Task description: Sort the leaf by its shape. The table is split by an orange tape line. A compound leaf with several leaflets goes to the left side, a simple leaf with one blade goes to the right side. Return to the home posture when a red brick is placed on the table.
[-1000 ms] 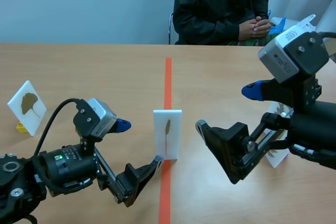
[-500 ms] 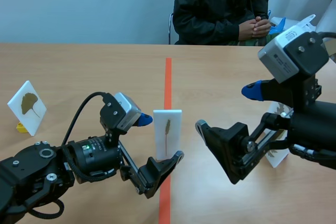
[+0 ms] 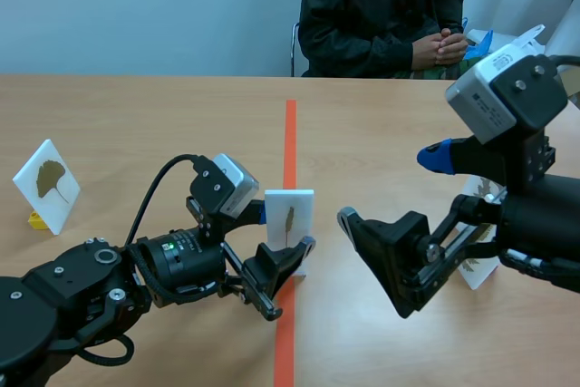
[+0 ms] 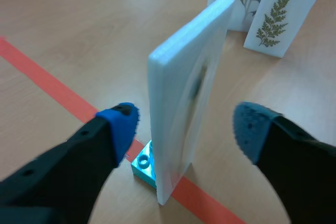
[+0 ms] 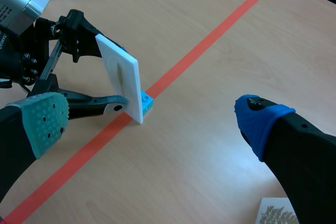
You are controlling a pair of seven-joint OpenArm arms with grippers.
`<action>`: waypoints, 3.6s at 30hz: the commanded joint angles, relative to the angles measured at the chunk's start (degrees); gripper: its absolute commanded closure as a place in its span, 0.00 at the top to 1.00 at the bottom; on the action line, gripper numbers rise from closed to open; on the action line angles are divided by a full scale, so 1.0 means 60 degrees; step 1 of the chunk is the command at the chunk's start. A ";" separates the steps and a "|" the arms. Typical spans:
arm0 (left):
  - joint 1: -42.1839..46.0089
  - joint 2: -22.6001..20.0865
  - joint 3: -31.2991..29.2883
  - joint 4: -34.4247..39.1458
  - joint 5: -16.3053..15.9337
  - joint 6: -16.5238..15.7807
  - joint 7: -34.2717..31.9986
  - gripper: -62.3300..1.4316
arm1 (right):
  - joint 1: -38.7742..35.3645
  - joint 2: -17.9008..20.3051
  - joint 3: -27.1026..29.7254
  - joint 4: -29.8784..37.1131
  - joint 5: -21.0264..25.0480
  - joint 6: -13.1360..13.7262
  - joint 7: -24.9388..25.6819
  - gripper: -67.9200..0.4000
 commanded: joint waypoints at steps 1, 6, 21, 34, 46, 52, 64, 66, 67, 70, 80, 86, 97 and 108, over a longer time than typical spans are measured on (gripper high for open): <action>-0.0055 0.0033 -0.0025 0.0168 -0.0066 -0.0011 -0.0233 0.50 | 0.0106 0.0000 0.0135 0.0011 0.0131 -0.0029 0.0138 1.00; -0.0051 0.0051 -0.0025 0.0168 -0.0066 -0.0011 -0.0375 0.33 | 0.0106 0.0000 0.0135 0.0011 0.0131 -0.0029 0.0135 1.00; 0.0033 0.0007 -0.0069 0.0576 -0.0069 -0.0066 -0.0386 0.10 | 0.0106 0.0000 0.0135 0.0011 0.0131 -0.0029 0.0106 1.00; 0.2193 -0.0164 -0.2769 0.3515 -0.0357 0.0025 0.0641 0.10 | 0.0109 0.0000 0.0135 0.0011 0.0131 -0.0029 0.0117 1.00; 0.3472 -0.0357 -0.6317 0.3501 -0.1865 0.0492 0.0929 0.10 | 0.0109 0.0000 0.0138 0.0011 0.0131 -0.0029 0.0117 1.00; 0.3468 -0.0769 -0.7020 0.3490 -0.2095 0.1078 0.1086 0.10 | 0.0109 0.0000 0.0138 0.0011 0.0131 -0.0029 0.0117 1.00; 0.3410 -0.1042 -0.7074 0.2302 -0.2936 0.2178 0.1024 0.10 | 0.0113 0.0000 0.0138 0.0011 0.0131 -0.0029 0.0142 1.00; 0.3377 -0.1042 -0.7074 0.2018 -0.3045 0.2353 0.0820 0.10 | 0.0113 0.0000 0.0138 0.0011 0.0131 -0.0029 0.0142 1.00; 0.3322 -0.1045 -0.7074 0.1869 -0.3100 0.2408 0.0747 0.10 | 0.0113 0.0000 0.0138 0.0011 0.0131 -0.0029 0.0142 1.00; 0.3115 -0.1045 -0.7082 0.1395 -0.3231 0.2583 0.0729 0.10 | 0.0113 0.0000 0.0138 0.0011 0.0131 -0.0029 0.0142 1.00; 0.2776 -0.1045 -0.7082 0.0612 -0.3271 0.2594 0.0273 0.12 | 0.0113 0.0000 0.0138 0.0011 0.0131 -0.0029 0.0142 1.00; 0.2779 -0.1067 -0.7082 0.0612 -0.3264 0.2594 0.0277 0.21 | 0.0113 0.0000 0.0138 0.0011 0.0131 -0.0029 0.0142 1.00; 0.2783 -0.1093 -0.7082 0.0623 -0.3264 0.2594 0.0273 0.44 | 0.0109 0.0000 0.0138 0.0011 0.0131 -0.0029 0.0142 1.00; 0.3559 -0.1111 -0.7785 0.2313 -0.3264 0.2557 0.0313 0.78 | 0.0109 0.0000 0.0138 0.0011 0.0131 -0.0029 0.0138 1.00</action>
